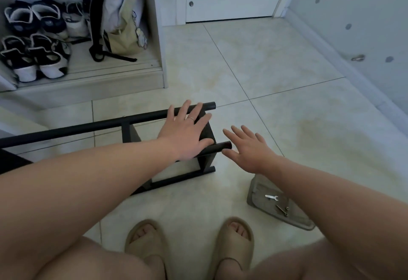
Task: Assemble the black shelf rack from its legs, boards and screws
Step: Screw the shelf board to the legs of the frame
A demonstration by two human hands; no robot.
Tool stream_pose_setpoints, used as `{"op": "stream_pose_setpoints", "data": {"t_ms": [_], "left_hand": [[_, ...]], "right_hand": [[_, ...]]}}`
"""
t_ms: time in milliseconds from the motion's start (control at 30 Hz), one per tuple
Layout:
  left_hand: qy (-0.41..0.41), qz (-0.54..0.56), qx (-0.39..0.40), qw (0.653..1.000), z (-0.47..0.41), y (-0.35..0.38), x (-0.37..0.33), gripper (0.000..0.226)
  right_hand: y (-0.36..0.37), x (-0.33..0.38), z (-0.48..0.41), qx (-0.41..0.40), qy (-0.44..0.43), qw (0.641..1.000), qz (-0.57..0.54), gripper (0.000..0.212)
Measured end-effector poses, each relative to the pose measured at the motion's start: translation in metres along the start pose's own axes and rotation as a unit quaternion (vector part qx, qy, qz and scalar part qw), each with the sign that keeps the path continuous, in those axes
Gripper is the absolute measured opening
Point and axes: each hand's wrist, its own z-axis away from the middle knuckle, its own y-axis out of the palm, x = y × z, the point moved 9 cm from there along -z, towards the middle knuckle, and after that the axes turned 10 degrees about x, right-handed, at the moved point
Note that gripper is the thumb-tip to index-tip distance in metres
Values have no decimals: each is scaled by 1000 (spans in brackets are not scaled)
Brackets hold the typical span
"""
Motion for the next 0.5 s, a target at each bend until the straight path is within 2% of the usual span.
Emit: {"op": "stream_pose_setpoints", "data": {"t_ms": [267, 367, 500], "left_hand": [[199, -38, -10, 979, -17, -1, -133, 71], [255, -18, 36, 966, -26, 19, -180, 66], [286, -14, 123, 950, -35, 72, -226, 62]], "right_hand": [[39, -115, 52, 77, 97, 988, -91, 61], [70, -159, 50, 156, 144, 974, -75, 60], [115, -202, 38, 266, 184, 946, -29, 54]]}}
